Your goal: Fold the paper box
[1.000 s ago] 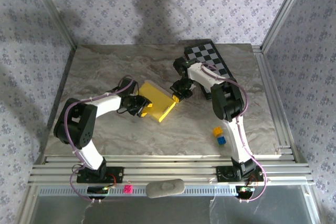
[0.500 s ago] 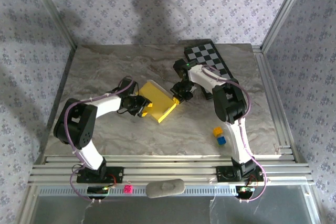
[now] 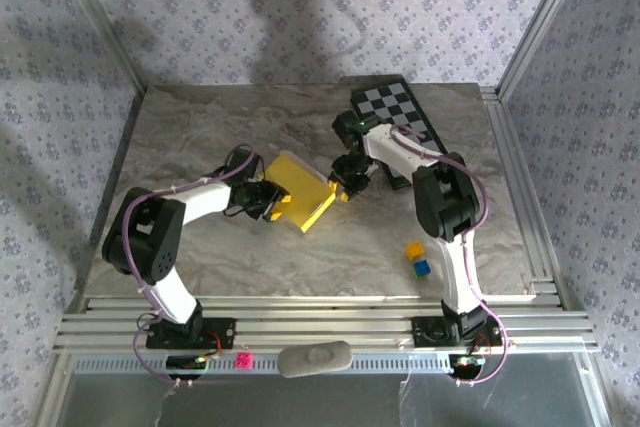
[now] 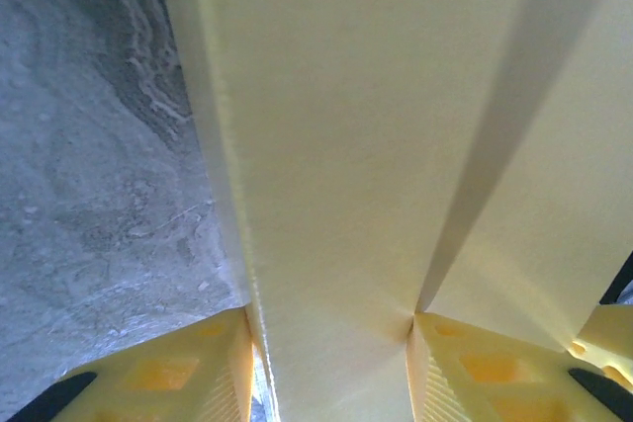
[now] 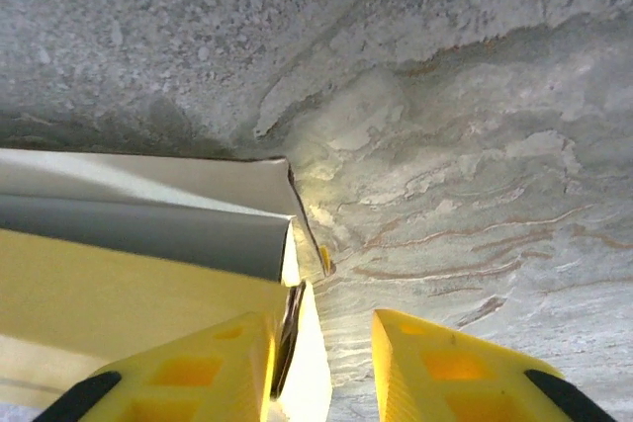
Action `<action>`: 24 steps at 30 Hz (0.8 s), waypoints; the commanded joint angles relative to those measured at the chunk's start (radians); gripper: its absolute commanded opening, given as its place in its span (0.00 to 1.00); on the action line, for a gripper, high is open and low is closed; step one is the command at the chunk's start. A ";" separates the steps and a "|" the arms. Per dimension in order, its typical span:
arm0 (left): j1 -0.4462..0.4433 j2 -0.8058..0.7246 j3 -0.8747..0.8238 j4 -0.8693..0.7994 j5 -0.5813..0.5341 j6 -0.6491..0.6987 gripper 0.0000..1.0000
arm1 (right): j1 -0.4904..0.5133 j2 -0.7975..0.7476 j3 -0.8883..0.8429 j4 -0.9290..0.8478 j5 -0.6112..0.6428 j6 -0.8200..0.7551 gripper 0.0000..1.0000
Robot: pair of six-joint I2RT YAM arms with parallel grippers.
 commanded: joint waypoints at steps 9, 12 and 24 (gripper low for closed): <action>-0.005 0.073 0.004 -0.099 -0.078 0.026 0.40 | -0.023 -0.076 -0.022 0.004 -0.049 -0.078 0.42; -0.004 0.071 0.019 -0.147 -0.083 0.058 0.40 | -0.057 -0.115 -0.100 0.116 -0.072 -0.075 0.44; 0.123 0.074 0.082 -0.450 0.012 0.553 0.28 | -0.107 -0.067 -0.097 0.270 -0.137 -0.626 0.40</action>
